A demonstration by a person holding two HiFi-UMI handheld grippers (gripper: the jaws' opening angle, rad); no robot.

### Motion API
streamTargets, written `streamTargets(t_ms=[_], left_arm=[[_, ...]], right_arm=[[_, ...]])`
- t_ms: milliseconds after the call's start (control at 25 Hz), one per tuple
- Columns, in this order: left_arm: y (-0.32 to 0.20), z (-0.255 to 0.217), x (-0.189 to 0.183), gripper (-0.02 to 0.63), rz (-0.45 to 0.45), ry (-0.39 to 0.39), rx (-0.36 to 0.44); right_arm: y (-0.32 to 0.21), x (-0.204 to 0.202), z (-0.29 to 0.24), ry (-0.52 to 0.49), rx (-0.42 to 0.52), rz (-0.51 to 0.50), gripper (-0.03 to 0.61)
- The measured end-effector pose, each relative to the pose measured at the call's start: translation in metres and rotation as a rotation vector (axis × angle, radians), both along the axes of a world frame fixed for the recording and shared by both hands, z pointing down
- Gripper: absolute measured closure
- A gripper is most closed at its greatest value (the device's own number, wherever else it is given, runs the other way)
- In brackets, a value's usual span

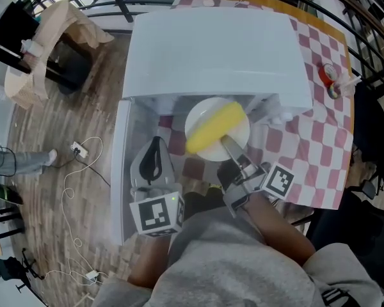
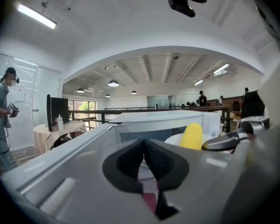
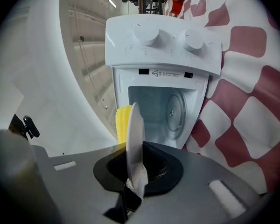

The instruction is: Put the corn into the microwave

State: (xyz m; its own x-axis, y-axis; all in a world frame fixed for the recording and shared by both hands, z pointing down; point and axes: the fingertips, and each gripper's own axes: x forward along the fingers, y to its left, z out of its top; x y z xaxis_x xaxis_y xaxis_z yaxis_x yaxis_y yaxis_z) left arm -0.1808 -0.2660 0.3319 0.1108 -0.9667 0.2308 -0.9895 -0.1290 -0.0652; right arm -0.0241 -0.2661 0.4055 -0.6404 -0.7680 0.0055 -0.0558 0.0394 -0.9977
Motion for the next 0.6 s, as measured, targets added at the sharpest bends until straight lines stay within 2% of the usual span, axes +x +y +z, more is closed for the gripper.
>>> streamTargets(t_ms=[600], left_arm=[[-0.011,-0.004,0.001,0.603,-0.019,-0.018,0.011]], right_arm=[[-0.033,-0.006,0.031,0.032,-0.018,-0.004,0.549]])
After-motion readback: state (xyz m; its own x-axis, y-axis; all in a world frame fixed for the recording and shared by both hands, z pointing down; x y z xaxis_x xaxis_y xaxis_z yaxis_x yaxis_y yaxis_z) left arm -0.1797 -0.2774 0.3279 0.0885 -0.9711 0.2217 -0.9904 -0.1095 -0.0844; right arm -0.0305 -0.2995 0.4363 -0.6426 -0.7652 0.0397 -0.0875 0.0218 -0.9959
